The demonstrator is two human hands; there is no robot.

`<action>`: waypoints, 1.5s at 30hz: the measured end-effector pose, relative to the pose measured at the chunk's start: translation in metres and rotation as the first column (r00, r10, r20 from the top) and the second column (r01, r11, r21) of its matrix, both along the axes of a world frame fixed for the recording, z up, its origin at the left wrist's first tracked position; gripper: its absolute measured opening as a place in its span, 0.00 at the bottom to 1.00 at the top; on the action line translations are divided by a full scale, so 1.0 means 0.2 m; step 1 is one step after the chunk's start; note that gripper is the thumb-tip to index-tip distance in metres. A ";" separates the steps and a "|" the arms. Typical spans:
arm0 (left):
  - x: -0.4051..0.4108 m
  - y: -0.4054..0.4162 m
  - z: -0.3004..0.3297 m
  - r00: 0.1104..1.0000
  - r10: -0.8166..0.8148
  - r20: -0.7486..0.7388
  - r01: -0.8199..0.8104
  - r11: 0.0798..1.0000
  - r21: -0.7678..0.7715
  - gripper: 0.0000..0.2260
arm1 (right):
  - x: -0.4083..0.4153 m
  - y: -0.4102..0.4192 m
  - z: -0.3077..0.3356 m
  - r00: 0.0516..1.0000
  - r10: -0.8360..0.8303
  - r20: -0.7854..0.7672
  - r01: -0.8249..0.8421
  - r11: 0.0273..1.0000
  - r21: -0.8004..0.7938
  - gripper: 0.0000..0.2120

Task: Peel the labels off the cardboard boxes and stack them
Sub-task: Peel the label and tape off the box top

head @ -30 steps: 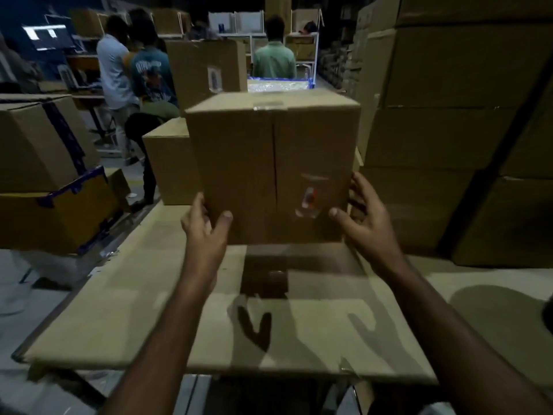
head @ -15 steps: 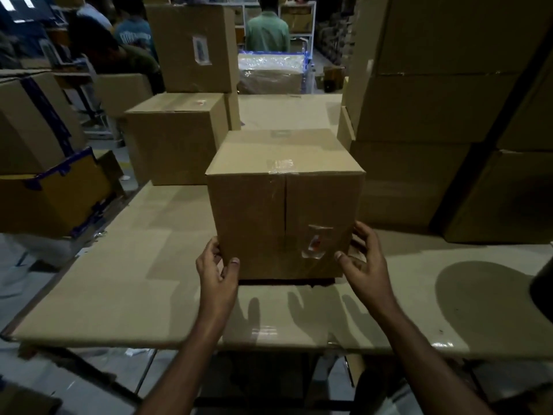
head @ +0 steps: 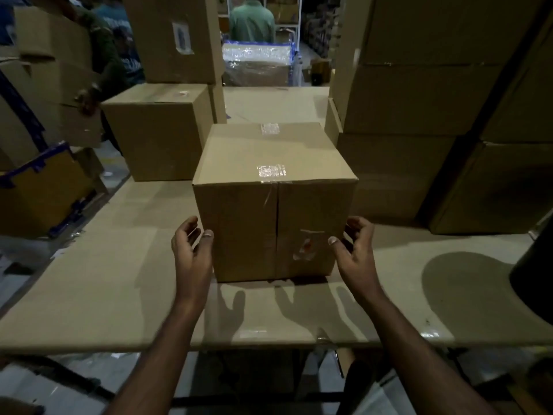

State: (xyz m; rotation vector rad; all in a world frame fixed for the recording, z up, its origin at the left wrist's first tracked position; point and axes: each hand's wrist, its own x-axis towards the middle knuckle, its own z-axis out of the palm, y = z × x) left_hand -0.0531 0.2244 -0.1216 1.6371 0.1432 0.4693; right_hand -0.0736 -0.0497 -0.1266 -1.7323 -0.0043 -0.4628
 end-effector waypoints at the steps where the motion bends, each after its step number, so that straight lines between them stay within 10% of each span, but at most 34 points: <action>1: 0.01 0.01 0.02 1.000 -0.013 0.012 0.013 1.000 -0.011 0.18 | 0.01 0.01 0.02 1.000 -0.004 0.015 0.004 1.000 0.001 0.22; 7: 0.02 -0.02 0.12 0.962 -0.272 0.016 0.270 0.959 0.083 0.25 | 0.03 0.01 0.14 0.998 0.062 -0.005 -0.062 0.994 -0.092 0.21; 29: -0.04 -0.09 0.73 0.994 0.102 0.033 -0.106 0.878 0.467 0.28 | 0.00 -0.02 0.69 0.996 -0.065 0.068 0.077 0.979 -0.189 0.17; 45: 0.02 -0.20 0.84 0.978 0.178 -0.107 -0.045 0.686 0.726 0.34 | 0.05 0.00 0.72 0.975 -0.219 0.033 0.207 0.845 -0.493 0.20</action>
